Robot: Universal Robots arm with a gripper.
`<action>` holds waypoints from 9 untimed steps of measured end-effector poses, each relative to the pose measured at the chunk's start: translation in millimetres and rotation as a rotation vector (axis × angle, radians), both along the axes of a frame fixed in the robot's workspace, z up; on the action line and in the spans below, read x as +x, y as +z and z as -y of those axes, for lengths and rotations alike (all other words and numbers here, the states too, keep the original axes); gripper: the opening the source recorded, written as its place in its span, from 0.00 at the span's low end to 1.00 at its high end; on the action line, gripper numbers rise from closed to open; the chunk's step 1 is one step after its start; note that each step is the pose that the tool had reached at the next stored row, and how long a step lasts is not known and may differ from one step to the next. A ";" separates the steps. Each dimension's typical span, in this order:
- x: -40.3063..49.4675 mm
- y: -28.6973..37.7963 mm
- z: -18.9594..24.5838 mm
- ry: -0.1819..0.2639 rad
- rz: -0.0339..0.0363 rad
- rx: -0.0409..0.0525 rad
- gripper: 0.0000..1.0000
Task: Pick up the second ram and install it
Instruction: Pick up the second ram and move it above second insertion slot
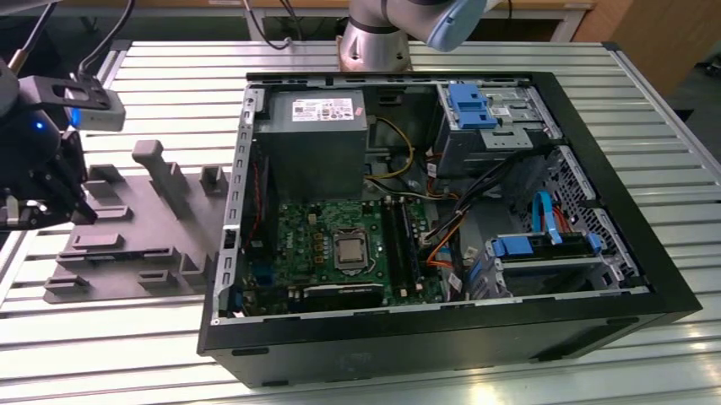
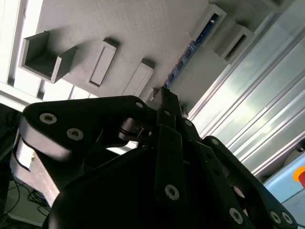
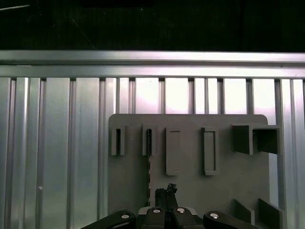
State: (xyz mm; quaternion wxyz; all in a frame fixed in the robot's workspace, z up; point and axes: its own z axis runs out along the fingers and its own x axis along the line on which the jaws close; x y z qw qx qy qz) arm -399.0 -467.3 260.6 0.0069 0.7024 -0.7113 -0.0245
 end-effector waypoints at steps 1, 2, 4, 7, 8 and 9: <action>0.0 -0.6 0.0 0.000 0.0000 0.0000 0.11; 0.0 -1.2 0.0 0.000 -0.0001 0.0000 0.11; 0.0 -2.4 0.0 0.000 0.0000 0.0000 0.11; 0.0 -4.6 0.0 0.000 0.0000 0.0000 0.11; 0.0 -5.2 0.0 0.000 0.0000 0.0000 0.11; -0.1 -5.9 0.1 0.000 0.0000 0.0000 0.11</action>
